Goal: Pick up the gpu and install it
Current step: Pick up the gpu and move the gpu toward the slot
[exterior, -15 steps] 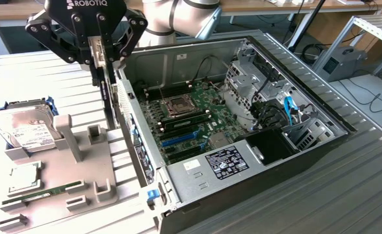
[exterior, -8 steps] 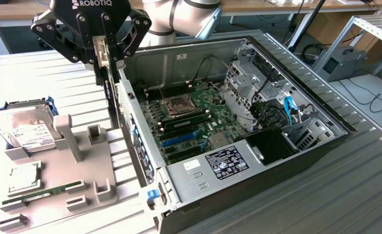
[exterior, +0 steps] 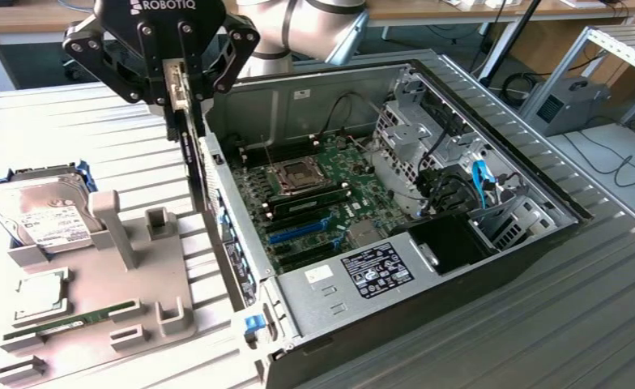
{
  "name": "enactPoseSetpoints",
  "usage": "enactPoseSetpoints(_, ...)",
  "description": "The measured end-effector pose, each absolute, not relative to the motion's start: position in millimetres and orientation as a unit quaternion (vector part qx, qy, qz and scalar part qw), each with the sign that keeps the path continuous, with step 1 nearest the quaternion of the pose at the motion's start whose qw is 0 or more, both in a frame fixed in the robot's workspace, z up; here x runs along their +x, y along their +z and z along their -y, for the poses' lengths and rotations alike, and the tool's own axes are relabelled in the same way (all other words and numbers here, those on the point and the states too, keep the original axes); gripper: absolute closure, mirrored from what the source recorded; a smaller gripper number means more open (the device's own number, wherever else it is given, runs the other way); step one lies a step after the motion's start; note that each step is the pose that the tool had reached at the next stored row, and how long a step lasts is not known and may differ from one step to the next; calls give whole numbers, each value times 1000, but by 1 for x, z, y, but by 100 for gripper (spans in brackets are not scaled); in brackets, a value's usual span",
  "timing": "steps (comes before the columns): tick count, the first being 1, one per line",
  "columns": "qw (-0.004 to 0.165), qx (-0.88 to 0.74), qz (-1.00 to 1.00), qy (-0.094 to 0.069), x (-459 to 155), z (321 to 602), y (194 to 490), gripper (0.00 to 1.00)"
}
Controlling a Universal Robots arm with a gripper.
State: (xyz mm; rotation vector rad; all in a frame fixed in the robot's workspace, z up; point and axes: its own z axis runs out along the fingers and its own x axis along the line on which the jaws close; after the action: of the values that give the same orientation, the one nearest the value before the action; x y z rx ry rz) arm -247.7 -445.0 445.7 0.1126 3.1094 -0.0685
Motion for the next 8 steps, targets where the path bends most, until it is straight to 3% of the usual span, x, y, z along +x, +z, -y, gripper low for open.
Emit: enactPoseSetpoints(8,15,36,-999,-22,-242,445,446,74)
